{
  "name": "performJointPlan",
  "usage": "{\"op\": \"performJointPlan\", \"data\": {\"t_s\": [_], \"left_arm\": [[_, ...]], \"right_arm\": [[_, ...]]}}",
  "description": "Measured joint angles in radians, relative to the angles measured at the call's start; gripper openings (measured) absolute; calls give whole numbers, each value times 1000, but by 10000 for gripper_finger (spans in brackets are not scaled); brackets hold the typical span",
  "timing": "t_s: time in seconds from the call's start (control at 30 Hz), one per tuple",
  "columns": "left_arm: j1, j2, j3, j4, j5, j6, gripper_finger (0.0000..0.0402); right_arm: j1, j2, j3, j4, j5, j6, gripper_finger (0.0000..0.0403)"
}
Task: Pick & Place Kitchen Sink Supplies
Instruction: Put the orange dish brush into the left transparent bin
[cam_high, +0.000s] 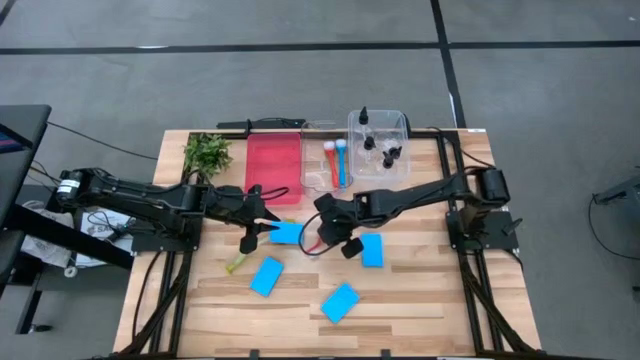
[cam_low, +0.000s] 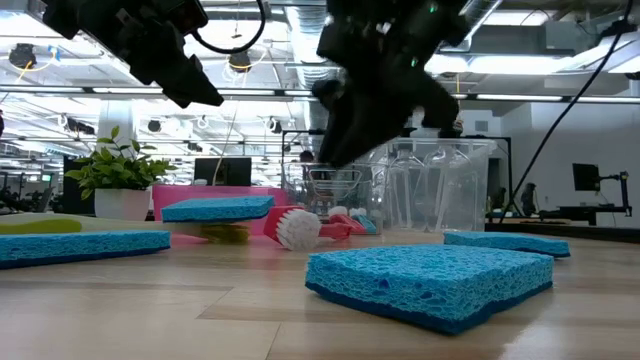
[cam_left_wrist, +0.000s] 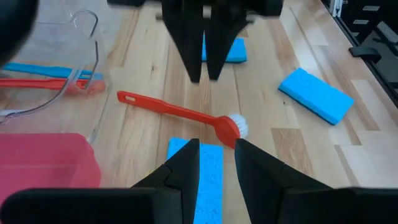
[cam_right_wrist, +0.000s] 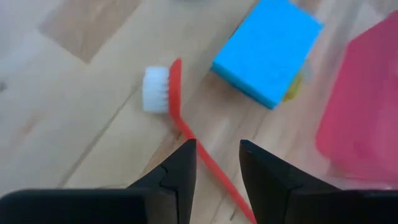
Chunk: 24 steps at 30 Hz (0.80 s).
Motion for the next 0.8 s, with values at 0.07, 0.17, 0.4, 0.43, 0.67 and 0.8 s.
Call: {"op": "performJointPlan", "data": {"t_s": [0.07, 0.17, 0.4, 0.43, 0.67, 0.8], "left_arm": [[0, 0, 0, 0, 0, 0, 103], [0, 0, 0, 0, 0, 0, 103], [0, 0, 0, 0, 0, 0, 103], [0, 0, 0, 0, 0, 0, 103], [0, 0, 0, 0, 0, 0, 103], [0, 0, -1, 0, 0, 0, 103]], "right_arm": [[0, 29, 0, 5, 2, -26, 115], [1, 61, 0, 12, 4, -34, 115], [-1, 129, 0, 14, 26, -78, 115], [-1, 139, 0, 23, 27, -85, 115], [-1, 157, 0, 64, 27, -109, 115], [-9, 154, 0, 64, 27, -100, 115]]}}
